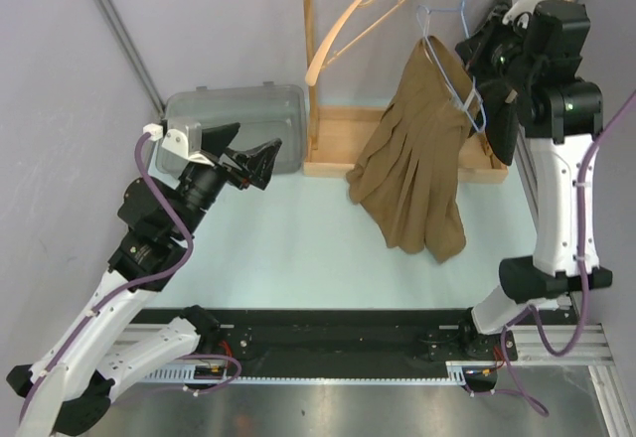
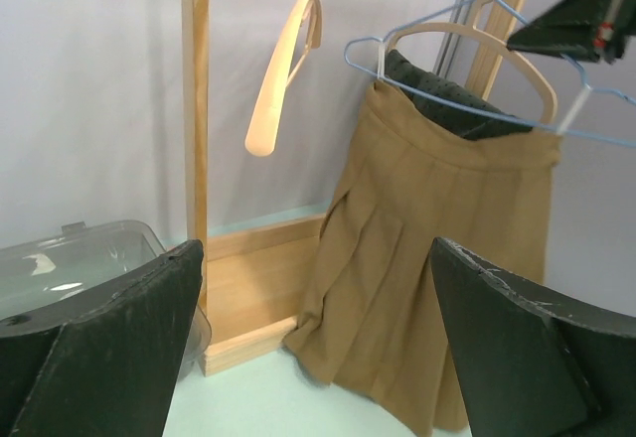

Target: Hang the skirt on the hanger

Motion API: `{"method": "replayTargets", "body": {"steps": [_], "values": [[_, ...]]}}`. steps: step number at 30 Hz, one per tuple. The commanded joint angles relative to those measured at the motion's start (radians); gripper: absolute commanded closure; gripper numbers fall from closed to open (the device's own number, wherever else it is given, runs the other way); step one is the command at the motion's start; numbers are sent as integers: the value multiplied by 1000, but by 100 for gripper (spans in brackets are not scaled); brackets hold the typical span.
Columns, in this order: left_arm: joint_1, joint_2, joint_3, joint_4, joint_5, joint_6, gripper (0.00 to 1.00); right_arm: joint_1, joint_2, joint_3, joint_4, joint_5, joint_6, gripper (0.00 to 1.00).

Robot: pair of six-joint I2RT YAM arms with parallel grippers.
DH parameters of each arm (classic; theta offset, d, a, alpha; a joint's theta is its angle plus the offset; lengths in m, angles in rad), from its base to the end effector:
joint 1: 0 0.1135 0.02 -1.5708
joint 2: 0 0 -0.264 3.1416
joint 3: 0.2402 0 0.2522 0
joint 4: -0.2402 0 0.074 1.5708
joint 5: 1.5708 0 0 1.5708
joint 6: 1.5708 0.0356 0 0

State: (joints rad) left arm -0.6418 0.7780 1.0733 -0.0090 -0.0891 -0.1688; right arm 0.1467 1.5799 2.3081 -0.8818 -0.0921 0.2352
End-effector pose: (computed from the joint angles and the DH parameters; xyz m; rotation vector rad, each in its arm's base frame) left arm 0.1251 -0.0896 0.4584 0.2310 1.2917 -0.6368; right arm 0.2700 0.0432 0.5686 0.0083 1.7372 0.3609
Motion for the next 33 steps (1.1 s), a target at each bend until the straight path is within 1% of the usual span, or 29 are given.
{"method": "replayTargets", "body": {"steps": [1,5,6,9,13,19,20,21,22,24,25,28,29,33], "values": [[-4,-11,-9,17,-15,-20,0,-39,116,198,187,-2,67,100],[-4,-14,-13,17,-24,-18,0,-67,181,206,271,3,99,100],[-4,-16,-15,-12,-24,-20,0,-75,202,209,300,-6,104,100],[-4,-14,-15,-20,-31,-24,0,-104,254,226,337,-29,141,100],[-4,-11,-18,-31,-37,-35,0,-118,295,240,326,-47,154,100],[-4,9,-18,-60,-86,-67,0,-118,293,195,308,-73,135,100],[-4,17,-15,-78,-99,-81,0,-119,284,192,305,-83,131,98],[-4,21,-10,-88,-112,-89,0,-119,270,185,305,-84,124,90],[-4,26,0,-100,-138,-95,0,-121,256,175,310,-80,121,67],[-4,46,14,-143,-165,-119,0,-121,197,134,326,-48,110,44],[-4,52,37,-167,-202,-129,0,-128,177,123,331,-40,110,30],[-4,73,71,-258,-239,-156,0,-139,94,100,328,-46,124,15],[-4,73,74,-294,-256,-169,0,-168,75,97,323,-54,125,13],[-4,61,68,-374,-293,-186,0,-176,-38,54,258,-81,112,4]]}}
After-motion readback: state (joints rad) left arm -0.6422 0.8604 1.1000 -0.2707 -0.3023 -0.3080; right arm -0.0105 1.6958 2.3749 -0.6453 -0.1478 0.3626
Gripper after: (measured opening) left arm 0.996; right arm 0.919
